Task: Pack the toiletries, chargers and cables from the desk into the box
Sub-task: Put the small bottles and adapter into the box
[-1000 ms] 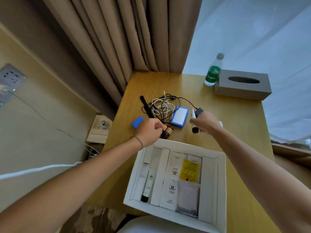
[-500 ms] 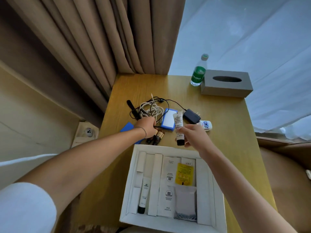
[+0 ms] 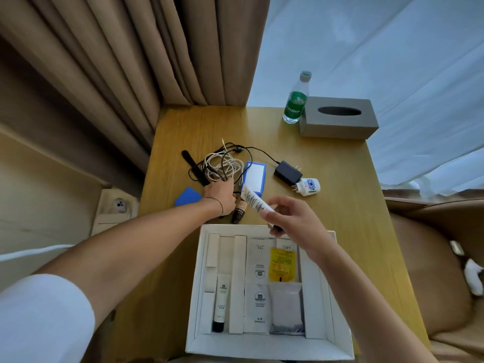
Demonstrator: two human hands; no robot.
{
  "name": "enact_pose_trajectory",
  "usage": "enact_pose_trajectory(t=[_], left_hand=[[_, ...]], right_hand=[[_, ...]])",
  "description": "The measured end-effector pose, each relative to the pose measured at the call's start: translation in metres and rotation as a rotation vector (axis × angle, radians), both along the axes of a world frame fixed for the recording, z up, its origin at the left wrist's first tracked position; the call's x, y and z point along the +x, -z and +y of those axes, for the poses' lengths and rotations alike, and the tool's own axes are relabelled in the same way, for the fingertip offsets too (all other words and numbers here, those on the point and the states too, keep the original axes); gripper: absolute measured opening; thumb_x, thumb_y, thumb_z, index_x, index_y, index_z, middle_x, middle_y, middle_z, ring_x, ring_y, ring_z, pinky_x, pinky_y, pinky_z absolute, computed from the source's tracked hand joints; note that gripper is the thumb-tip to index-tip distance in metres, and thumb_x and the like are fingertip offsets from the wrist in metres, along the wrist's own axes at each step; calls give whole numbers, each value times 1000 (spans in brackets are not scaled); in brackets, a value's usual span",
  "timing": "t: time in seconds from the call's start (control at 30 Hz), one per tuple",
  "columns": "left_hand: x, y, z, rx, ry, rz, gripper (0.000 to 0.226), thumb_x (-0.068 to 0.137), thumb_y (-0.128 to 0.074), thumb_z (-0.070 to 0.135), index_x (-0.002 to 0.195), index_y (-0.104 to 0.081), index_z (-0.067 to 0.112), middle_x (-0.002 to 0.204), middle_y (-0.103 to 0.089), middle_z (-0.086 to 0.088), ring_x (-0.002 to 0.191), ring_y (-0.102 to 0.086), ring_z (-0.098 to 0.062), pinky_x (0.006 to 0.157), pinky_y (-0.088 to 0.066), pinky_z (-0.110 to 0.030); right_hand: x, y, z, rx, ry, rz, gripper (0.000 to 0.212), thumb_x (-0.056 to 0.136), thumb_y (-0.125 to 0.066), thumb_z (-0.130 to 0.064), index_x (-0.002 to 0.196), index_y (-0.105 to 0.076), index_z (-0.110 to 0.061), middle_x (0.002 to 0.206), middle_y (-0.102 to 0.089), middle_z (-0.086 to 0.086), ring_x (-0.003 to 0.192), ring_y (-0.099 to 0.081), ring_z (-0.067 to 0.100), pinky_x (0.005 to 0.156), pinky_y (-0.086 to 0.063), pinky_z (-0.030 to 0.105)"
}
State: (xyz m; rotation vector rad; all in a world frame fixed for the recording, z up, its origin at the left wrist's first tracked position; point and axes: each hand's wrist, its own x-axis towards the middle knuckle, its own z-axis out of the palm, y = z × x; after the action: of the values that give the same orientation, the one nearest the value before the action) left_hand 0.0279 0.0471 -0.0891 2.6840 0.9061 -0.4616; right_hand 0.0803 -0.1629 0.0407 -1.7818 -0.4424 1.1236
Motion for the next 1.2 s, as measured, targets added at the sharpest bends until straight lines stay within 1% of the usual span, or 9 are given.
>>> enact_pose_trajectory(t=[0.1,0.2,0.4,0.63,0.77,0.87,0.93,1.03,1.2], left_hand=[[-3,-1,3,-37,1,-16,25,87,-68,28,105,-52,21,99,-67,-4,90,-62,-24,71,-50,-35],[-7,-4,5,-40,36,-5,24,89,-63,26,110,-55,19,103,-67,-6,91,-61,-26,67,-45,-35],[-9,-6,-2,98,56,18,47,84,-72,27,125,-53,15,135,-48,-15,119,-52,-33,83,-49,-41],[-8,-8,2,96,75,73,32,77,-73,47,81,-61,17,84,-64,-2,71,-53,-19,56,-35,-30],[-16,-21,5,-34,9,-71,35,77,-71,51,76,-56,19,69,-53,2,64,-50,-17,51,-32,-29],[-30,-38,11,-186,-139,-286,29,73,-74,38,69,-48,25,70,-57,6,65,-52,-14,51,-33,-28],[-41,-51,13,-240,-256,-422,27,74,-74,32,66,-49,26,65,-56,11,62,-52,-10,50,-35,-26],[-59,-70,12,-281,-387,-567,17,78,-74,29,79,-62,18,66,-62,8,63,-59,-11,54,-43,-26],[-96,-98,-5,-311,-475,-733,15,82,-75,27,92,-66,22,79,-69,9,73,-64,-3,59,-49,-18]], right_hand=[[-3,0,-5,-1,15,11,18,88,-75,-14,101,-64,-9,77,-67,10,63,-60,20,62,-54,29],[-5,0,-8,19,-2,11,9,89,-73,-14,94,-67,-9,84,-71,14,66,-61,17,65,-53,29],[-11,4,-9,-23,-25,7,6,87,-76,-17,84,-71,-19,89,-77,11,68,-63,11,66,-56,25],[-19,15,-13,-47,-71,36,16,82,-82,-29,91,-77,-17,87,-79,1,70,-65,7,68,-57,21],[-35,26,-13,-76,-92,-20,26,81,-78,-46,91,-78,-22,80,-77,1,64,-65,4,64,-53,19],[-49,37,-11,-82,-152,-10,14,83,-80,-36,92,-77,-25,81,-78,-2,65,-67,6,64,-57,25],[-61,46,-10,-111,-178,-50,23,80,-84,-31,98,-72,-25,82,-77,3,66,-69,10,66,-58,33],[-78,62,-8,-157,-205,-145,38,74,-88,-29,100,-60,-31,81,-76,2,65,-71,8,60,-57,27],[-94,90,-7,-208,-267,-279,38,73,-88,-36,91,-55,-33,80,-73,-3,68,-69,5,54,-51,20]])
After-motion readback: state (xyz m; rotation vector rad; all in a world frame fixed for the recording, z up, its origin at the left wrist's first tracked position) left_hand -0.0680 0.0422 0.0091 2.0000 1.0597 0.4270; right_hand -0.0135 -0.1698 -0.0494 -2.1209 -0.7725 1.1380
